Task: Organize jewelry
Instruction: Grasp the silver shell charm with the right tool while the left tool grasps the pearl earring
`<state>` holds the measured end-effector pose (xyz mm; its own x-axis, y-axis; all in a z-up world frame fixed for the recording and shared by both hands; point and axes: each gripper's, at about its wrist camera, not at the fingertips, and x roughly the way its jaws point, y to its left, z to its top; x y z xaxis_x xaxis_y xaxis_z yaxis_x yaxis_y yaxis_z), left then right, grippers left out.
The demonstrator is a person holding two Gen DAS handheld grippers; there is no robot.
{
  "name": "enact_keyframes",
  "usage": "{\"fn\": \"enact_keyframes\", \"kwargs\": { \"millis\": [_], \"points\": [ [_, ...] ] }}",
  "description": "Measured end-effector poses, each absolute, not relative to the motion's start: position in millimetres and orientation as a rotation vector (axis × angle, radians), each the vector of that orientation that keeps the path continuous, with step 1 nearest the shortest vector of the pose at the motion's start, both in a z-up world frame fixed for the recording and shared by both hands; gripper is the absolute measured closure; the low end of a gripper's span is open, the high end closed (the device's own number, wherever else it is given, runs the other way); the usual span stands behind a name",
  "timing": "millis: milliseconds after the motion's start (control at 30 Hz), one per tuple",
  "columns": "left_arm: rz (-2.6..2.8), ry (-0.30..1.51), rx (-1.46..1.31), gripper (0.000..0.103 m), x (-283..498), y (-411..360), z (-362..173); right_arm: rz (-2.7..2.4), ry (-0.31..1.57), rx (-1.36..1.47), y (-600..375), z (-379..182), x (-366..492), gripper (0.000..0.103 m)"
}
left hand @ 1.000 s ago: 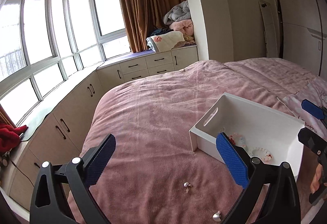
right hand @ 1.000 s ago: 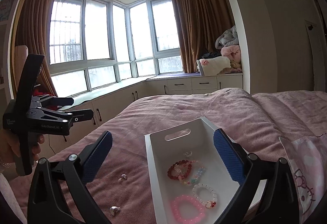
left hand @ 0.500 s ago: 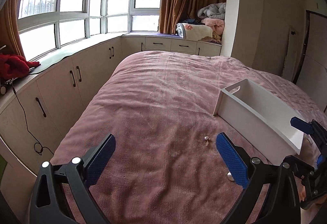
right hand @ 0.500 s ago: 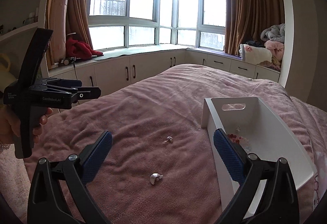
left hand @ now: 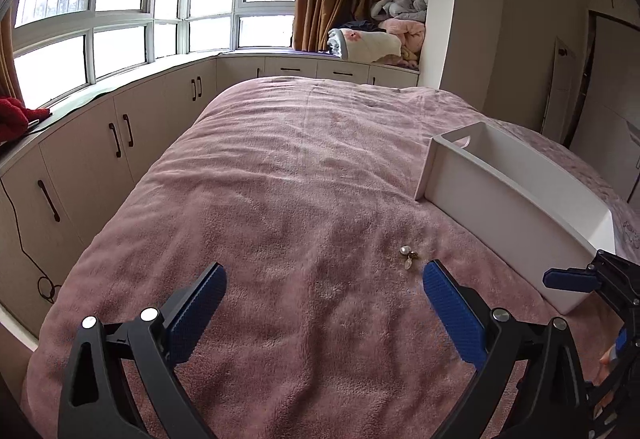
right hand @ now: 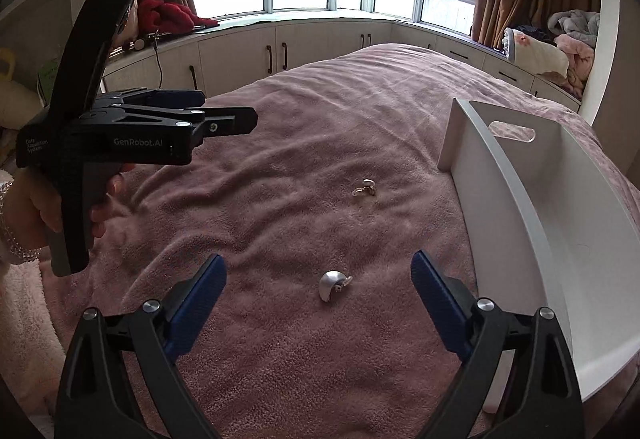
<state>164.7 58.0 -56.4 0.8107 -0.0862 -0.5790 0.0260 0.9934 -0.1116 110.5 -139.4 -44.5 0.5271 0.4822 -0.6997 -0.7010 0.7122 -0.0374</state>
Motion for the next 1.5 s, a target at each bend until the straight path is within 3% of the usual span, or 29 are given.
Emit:
{"fn": "enact_keyframes", "kwargs": {
  "millis": [200,333,733,800,867,1033,1133,1200,1367,1500],
  "points": [
    [-0.174,0.654,-0.076,0.004,198,38,-79,0.712,0.767,-0.36,-138,-60,118,0.023],
    [-0.23,0.66,-0.061,0.004,220,23,-90,0.704,0.826,-0.376,-137,-75,126,0.044],
    [-0.247,0.662,0.075,0.006,247,-1,-113,0.7,0.895,-0.404,-126,-103,138,0.049],
    [-0.259,0.682,0.089,0.031,252,-3,-118,0.701,0.9,-0.402,-125,-105,139,0.049],
    [-0.274,0.73,0.106,0.04,260,-7,-125,0.703,0.907,-0.396,-125,-106,141,0.048],
    [-0.301,0.742,0.178,0.042,259,-19,-132,0.702,0.91,-0.399,-125,-106,141,0.048],
    [-0.316,0.745,0.205,0.049,257,-24,-134,0.703,0.908,-0.404,-124,-105,140,0.049],
    [-0.321,0.742,0.213,0.061,255,-26,-134,0.712,0.91,-0.402,-123,-105,139,0.057],
    [-0.34,0.747,0.19,0.08,253,-21,-132,0.742,0.93,-0.378,-124,-102,138,0.084],
    [-0.358,0.759,0.13,0.09,250,-11,-130,0.757,0.938,-0.368,-126,-100,138,0.09]
  ]
}}
